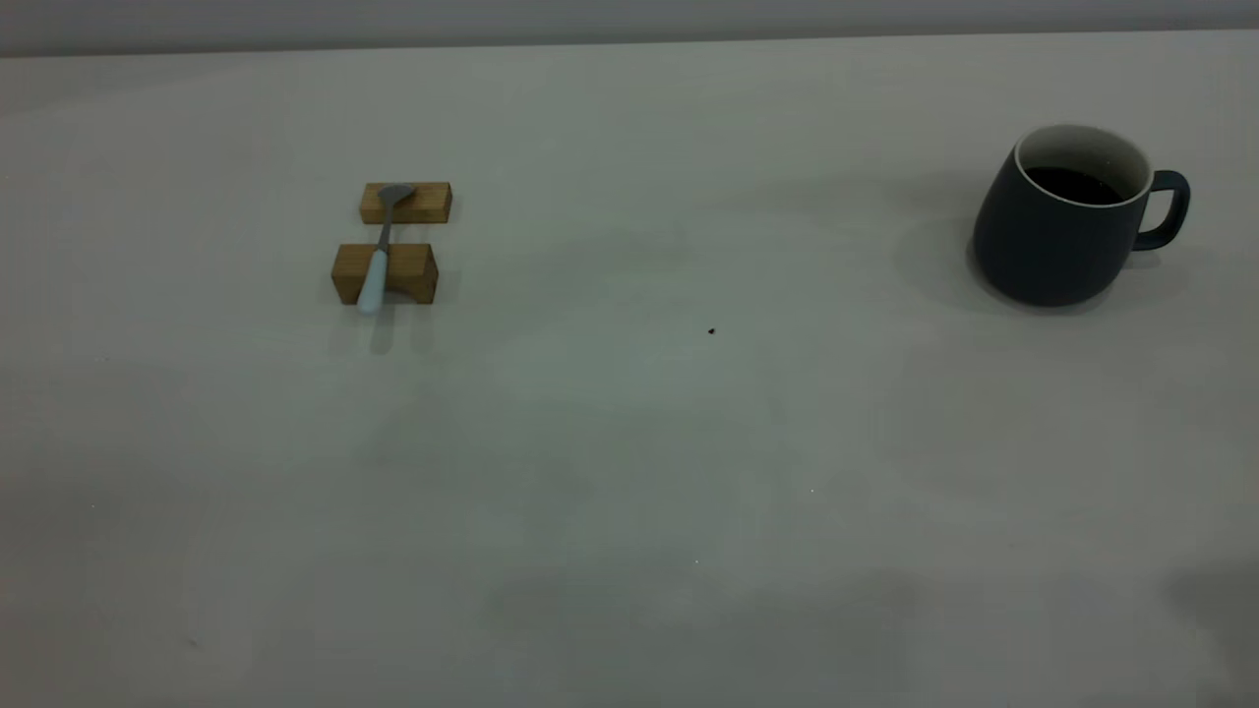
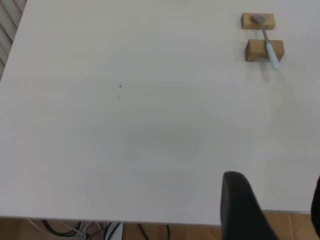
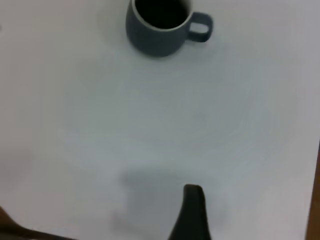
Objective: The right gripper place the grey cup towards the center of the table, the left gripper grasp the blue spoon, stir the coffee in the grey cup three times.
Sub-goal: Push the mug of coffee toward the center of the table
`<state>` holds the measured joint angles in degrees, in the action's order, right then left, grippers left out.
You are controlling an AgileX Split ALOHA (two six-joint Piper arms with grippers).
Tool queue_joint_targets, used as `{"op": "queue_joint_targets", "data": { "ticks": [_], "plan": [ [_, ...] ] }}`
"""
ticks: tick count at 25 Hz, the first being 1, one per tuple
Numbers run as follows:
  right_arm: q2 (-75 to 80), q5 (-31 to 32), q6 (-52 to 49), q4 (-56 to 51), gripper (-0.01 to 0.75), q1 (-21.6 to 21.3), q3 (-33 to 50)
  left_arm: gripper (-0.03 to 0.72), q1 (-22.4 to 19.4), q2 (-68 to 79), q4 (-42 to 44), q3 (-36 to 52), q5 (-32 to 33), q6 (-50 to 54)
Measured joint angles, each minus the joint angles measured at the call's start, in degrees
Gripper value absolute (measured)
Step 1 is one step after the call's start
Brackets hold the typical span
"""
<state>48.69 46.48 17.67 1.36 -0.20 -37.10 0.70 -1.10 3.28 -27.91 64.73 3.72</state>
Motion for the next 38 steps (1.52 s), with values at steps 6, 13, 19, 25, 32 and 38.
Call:
{"op": "queue_joint_targets", "data": {
  "ticks": [6,13,19,25,32,38],
  "plan": [
    [19.94,-10.00,14.03,-3.23,0.675,0.00,-3.00,0.419,0.00,0.00,0.00,0.00,0.00,0.00],
    [36.56,-18.43,27.21,-10.63,0.669,3.69,-6.24,0.419,0.00,0.00,0.00,0.00,0.00,0.00],
    [52.42,-19.70,28.45,-6.71,0.657,5.95,-15.43,0.419,0.00,0.00,0.00,0.00,0.00,0.00],
    [64.92,-20.16,29.98,0.27,0.636,5.95,-24.46,0.419,0.00,0.00,0.00,0.00,0.00,0.00],
    [74.82,-15.87,23.38,13.12,0.633,5.95,-33.90,0.419,0.00,0.00,0.00,0.00,0.00,0.00],
    [76.77,-12.51,19.01,20.01,0.631,5.71,-36.19,0.419,0.00,0.00,0.00,0.00,0.00,0.00]
  ]
}}
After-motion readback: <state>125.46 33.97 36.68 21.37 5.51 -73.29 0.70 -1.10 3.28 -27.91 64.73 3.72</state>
